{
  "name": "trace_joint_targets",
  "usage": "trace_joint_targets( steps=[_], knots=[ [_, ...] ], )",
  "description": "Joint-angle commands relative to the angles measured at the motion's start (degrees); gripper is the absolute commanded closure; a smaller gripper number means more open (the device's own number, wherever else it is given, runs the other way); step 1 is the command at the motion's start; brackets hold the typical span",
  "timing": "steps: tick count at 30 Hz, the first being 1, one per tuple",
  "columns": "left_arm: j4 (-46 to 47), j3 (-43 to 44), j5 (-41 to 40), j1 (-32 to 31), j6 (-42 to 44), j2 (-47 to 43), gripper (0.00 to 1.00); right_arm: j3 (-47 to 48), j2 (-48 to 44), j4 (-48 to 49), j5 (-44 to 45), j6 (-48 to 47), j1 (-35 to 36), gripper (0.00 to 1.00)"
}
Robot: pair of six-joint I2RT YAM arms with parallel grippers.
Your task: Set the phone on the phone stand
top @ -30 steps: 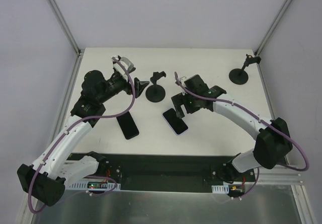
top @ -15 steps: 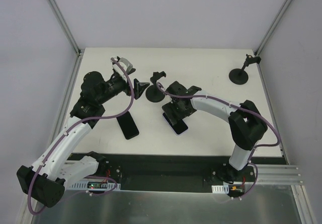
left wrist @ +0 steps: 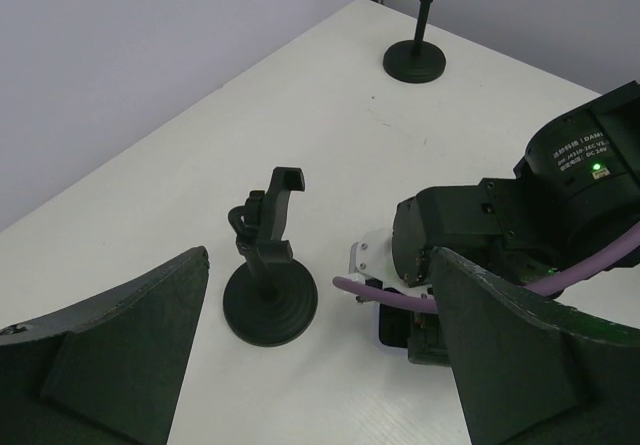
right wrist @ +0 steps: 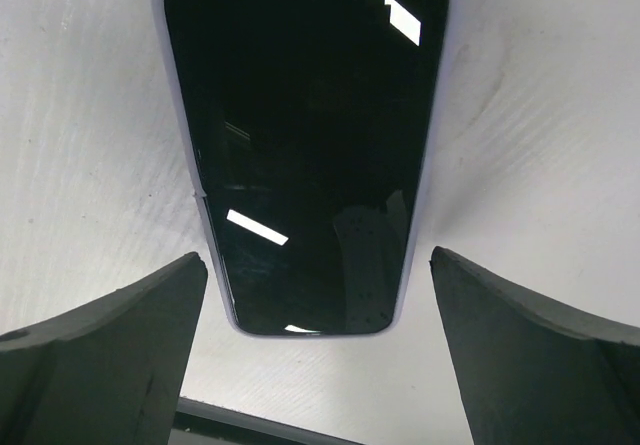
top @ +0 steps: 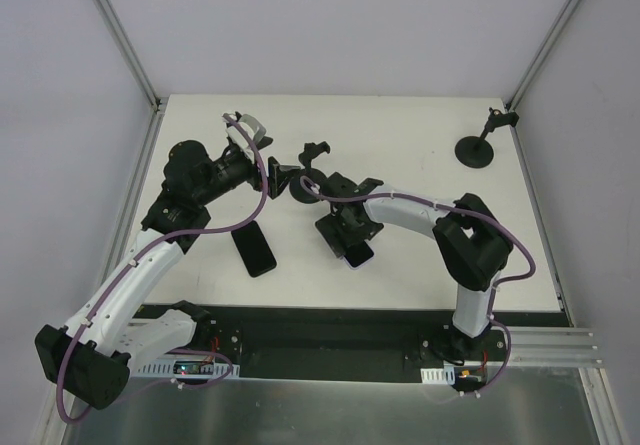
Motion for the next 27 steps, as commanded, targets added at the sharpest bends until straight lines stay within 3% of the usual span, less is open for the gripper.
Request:
trace_joint_targets(
  steps=[1,5,7,13,14,17,27],
  knots=[
    [2.31,1.07,1.36,0.26,-0.36,-0.15,0.09,1.21,1.3,0.06,1.88,1.89,1.54,0.03],
    [2.22,1.33,1.18,0.26,-0.8,0.2,0.1,1.47,3.31,-0.38,2.67,1.89,2.5,0.01],
    [1.87,1.33,1.27,0.26,-0.8,-0.24,0.09,1.21,4.02,-0.21,2.58,1.98,2.5,0.09],
    [1.96,1.24,0.74,0.26,-0.89,-1.12,0.09,-4.85,1.48,5.75,1.26,1.19,2.59,0.58],
    [2.05,1.24,0.83,0.26,-1.15,-0.77,0.09,-5.73,-0.87,6.72,3.0,1.19,2.51,0.73],
    [2.48,1.59,0.74,0.26,-2.64,-0.07,0.09,-10.03,-6.32,10.94,7.31,0.84,2.59,0.99],
    [5.82,3.09,0.12,1.14,-11.34,4.15,0.07,-32.09,-34.36,40.61,16.38,0.4,2.68,0.99]
  ],
)
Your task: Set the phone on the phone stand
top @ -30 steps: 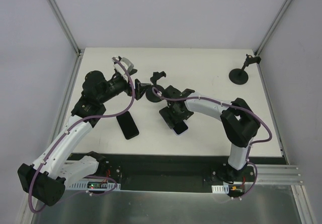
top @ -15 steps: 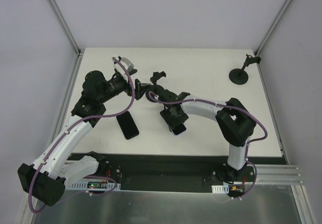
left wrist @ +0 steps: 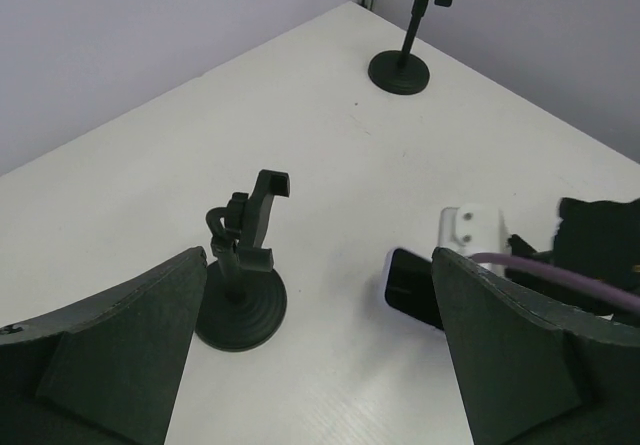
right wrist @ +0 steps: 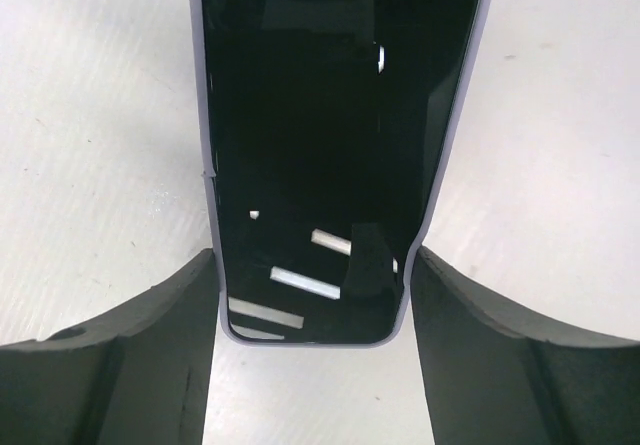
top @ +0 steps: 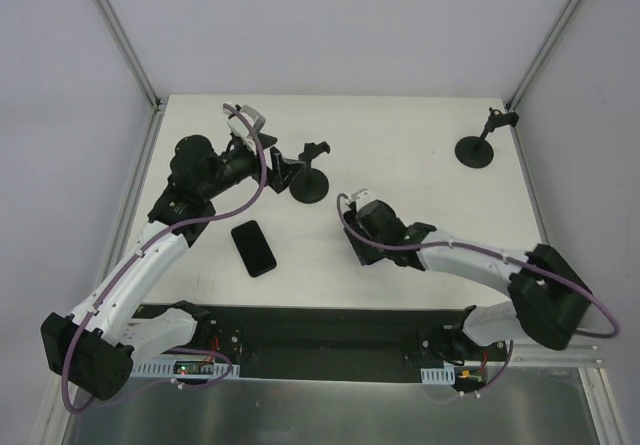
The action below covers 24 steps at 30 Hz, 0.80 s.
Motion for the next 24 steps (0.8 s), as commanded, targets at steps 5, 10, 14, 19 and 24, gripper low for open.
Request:
trace_joint_targets(
  steps=[5,10,14,19,24],
  knots=[
    [4.63,5.9,14.81,1.62,-7.14,9.41,0.12,-7.57,-24.92,21.89,6.02,-3.67,-0.14,0.99],
    [3.75,12.22,33.02,0.66,-9.24,17.95,0.2,-0.37,-27.58,18.55,5.32,-7.11,-0.05,0.99],
    [3.13,13.72,31.55,-1.63,-8.81,20.86,0.18,3.59,-28.19,18.46,4.7,-8.87,-0.14,0.99],
    [3.05,16.53,29.87,-3.3,-11.26,23.94,0.26,6.58,-27.06,18.72,5.05,-10.27,0.04,0.99],
    [3.66,18.65,29.26,-5.58,-12.85,26.14,0.29,7.99,-26.09,18.9,6.28,-10.72,0.56,0.99]
  ],
)
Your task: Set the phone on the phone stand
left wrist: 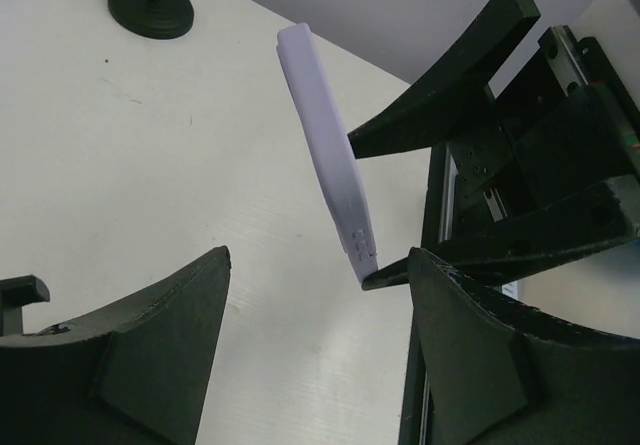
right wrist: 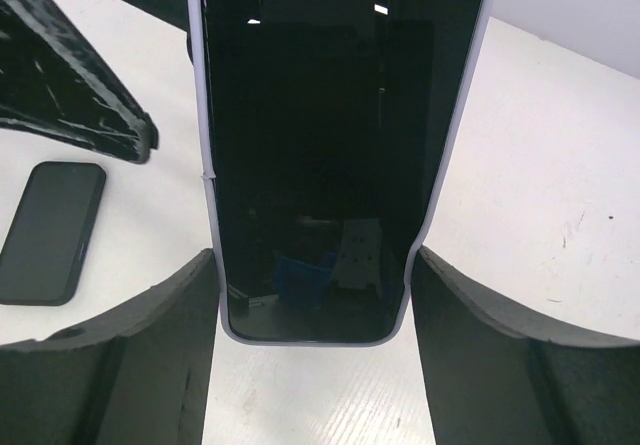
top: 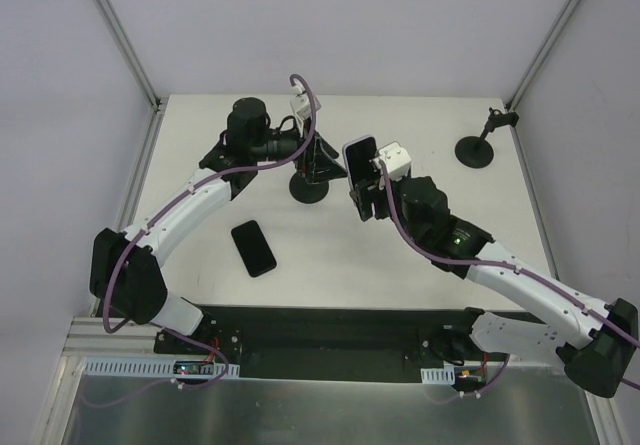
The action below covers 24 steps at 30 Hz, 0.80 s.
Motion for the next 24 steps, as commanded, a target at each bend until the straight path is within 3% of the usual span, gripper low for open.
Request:
trace_joint_targets(
  steps=[1,3,6,10,20,23,24],
  knots=[
    [2.89,3.31,2.07,-1.98,-2.3,1.09,0.26,4.01,0.19,5.52,2.17,-1.69,0.67,0.99],
    [3.95,3.13,1.54,-2.77,-2.73,0.65,0.21,4.1,0.19,5.52,2.79,-1.86,0.94,0.99],
    [6.06,2.69,-1.7,-2.95,-5.54,0.82,0.22,4.01,0.19,5.78,2.96,-1.86,1.72,0.99],
    [8.96,2.51,-4.61,-3.21,-11.07,1.96,0.43,3.49,0.45,6.84,5.33,-3.0,3.57,0.99],
    [9.4,2.43,-5.67,-3.74,-11.26,1.8,0.66,3.4,1.95,9.56,9.91,-4.15,6.47,0.99],
    [9.49,2.08,-5.49,-3.74,-10.3,1.09,0.94,3.66,2.65,9.48,10.08,-3.54,6.39,0.99],
    [9.4,1.81,-5.66,-3.74,-9.86,0.74,1.0,4.7,2.91,8.0,10.17,-3.19,6.39,0.94]
  ],
)
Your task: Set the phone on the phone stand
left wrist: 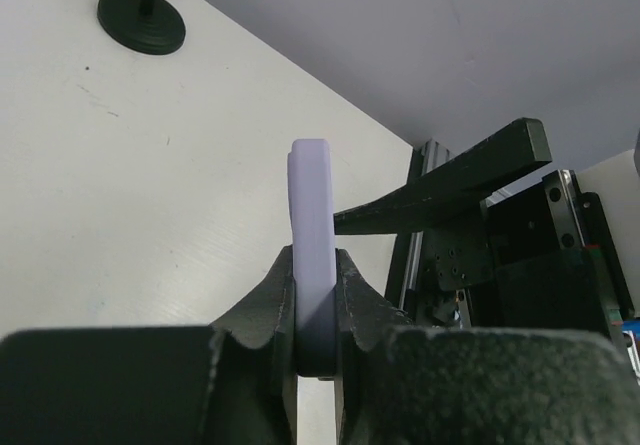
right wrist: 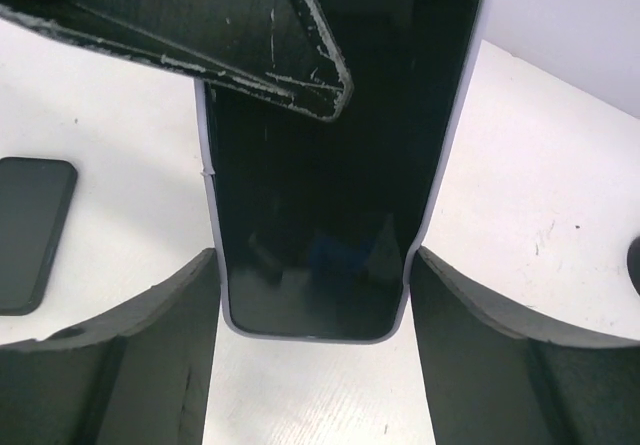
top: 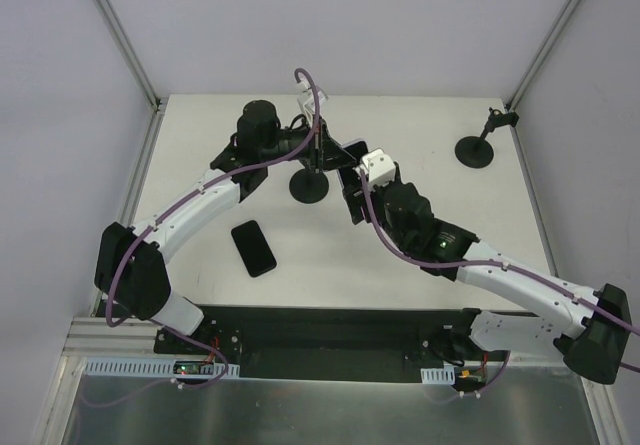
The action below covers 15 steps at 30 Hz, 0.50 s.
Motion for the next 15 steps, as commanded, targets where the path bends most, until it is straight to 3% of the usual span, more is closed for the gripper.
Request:
trace_joint_targets(
  steps=[1,3,4,6,11,15],
  knots=[
    [3.11,-0.04,-1.01,-0.59,3.25,-2.54,1.0,4.84,0.81,4.54,2.39,0.51,0.2,0.68],
    [1.97,-1.1,-2.15,-0.51,6.49,-4.64,1.0,6.16,1.35,1.63,3.01,1.04,0.11,0.41],
    [1.27,-1.45,-4.51,-0.5,7.65,-6.39,1.0,6.08,1.17,1.19,2.49,1.13,-0.24,0.17],
    [-0.58,-3.38,-8.11,-0.24,10.11,-8.95,1.0,5.03,0.04,1.18,1.35,1.65,-0.77,0.02],
    [1.0,-10.67,-22.42,0.55,14.95,-22.74,1.0,3.53,-2.08,7.41,-4.19,1.3,-5.41,0.04],
    [1.35,-14.37,-28.24,0.64,16.71,-30.75,1.0,10.37,2.9,8.04,-7.18,7.62,-13.76,0.04]
  ],
)
